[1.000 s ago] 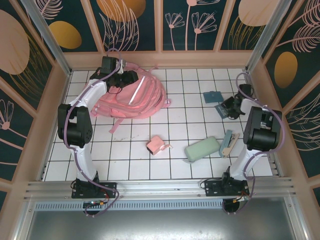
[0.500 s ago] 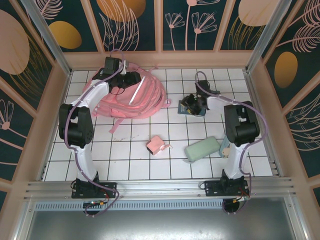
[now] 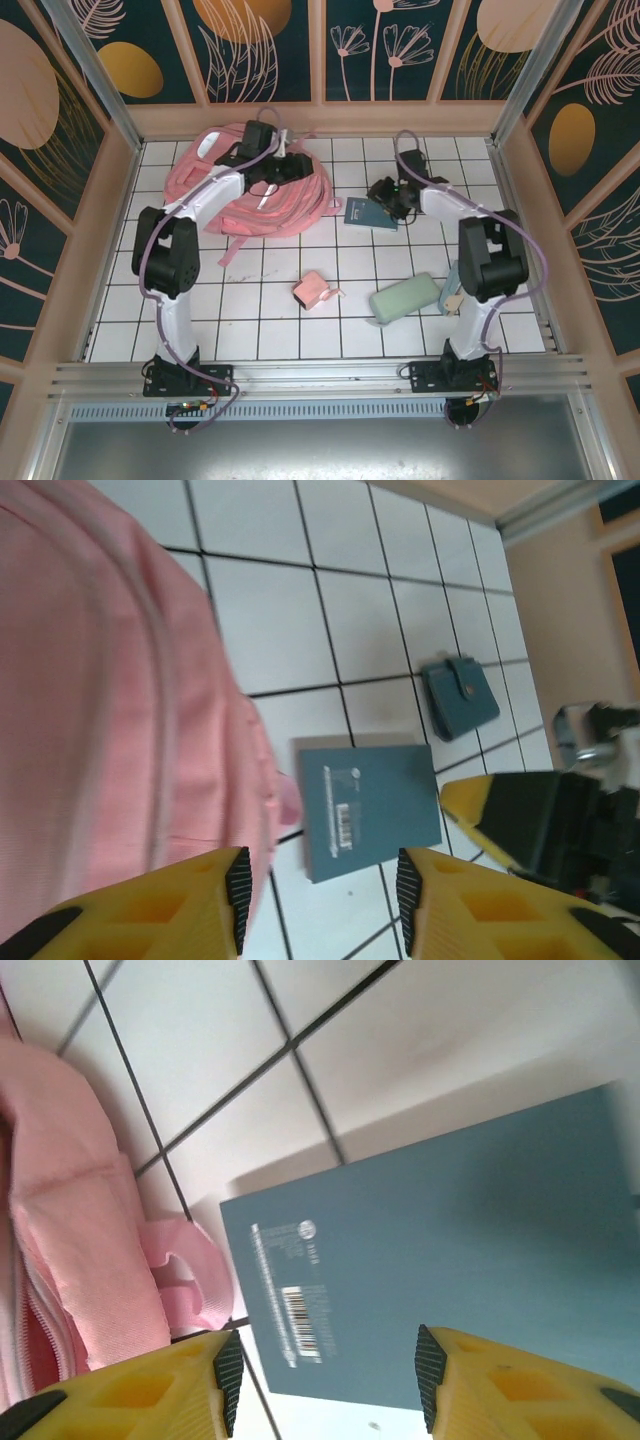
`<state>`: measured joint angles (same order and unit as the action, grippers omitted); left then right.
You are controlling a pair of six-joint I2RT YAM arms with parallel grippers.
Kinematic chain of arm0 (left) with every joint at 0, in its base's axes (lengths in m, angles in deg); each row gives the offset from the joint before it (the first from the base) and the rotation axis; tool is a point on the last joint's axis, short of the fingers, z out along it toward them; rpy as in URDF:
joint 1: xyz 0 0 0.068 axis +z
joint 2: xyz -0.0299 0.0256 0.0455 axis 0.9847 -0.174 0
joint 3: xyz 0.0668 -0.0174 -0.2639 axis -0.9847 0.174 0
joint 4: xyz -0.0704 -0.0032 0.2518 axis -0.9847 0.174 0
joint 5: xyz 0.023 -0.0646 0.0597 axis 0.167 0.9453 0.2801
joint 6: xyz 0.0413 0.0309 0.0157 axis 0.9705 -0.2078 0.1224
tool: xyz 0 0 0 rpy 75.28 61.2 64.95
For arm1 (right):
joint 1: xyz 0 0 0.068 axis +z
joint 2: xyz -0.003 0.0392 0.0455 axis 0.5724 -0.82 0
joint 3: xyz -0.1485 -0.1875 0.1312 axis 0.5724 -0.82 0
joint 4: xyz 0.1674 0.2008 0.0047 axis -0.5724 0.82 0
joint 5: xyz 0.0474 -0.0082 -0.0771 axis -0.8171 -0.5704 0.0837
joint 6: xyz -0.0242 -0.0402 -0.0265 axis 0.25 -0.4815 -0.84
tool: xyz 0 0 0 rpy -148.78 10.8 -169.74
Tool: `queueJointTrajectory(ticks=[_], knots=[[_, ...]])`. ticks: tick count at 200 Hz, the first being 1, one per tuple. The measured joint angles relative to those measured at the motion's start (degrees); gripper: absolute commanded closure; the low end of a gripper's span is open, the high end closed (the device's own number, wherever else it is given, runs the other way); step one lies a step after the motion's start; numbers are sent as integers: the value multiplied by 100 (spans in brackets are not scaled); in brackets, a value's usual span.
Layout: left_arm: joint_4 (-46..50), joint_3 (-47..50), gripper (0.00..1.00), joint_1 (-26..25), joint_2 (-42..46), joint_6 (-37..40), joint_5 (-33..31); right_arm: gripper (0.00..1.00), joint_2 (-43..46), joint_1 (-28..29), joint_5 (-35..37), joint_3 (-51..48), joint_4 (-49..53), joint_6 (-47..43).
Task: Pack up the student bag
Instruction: Move the book to the center of the table, then pick up the book from the center of the table.
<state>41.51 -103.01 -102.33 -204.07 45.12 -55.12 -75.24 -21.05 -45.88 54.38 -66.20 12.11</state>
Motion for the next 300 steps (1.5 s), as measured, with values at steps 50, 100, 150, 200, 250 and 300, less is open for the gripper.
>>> queueJointTrajectory(ticks=[50, 100, 150, 200, 250, 300], knots=[[37, -540, 62, -717, -756, -13, -37, 48, 603, -931, -101, -1064, -553, -319], [254, -809, 62, -1073, -1375, 76, -409, 51, 470, -973, -566, -1204, -1058, -501], [417, -1067, 63, -1128, -1867, 138, -553, 52, -4, -960, -807, -1200, -1276, -538], [527, -1333, 63, -1185, -2065, 157, -555, 53, -271, -835, -898, -1145, -1274, -632], [625, -1408, 71, -1185, -2186, 219, -557, 54, -356, -750, -905, -1062, -1320, -640], [695, -1445, 78, -1163, -2218, 243, -597, 55, -391, -750, -1161, -1056, -1502, -632]])
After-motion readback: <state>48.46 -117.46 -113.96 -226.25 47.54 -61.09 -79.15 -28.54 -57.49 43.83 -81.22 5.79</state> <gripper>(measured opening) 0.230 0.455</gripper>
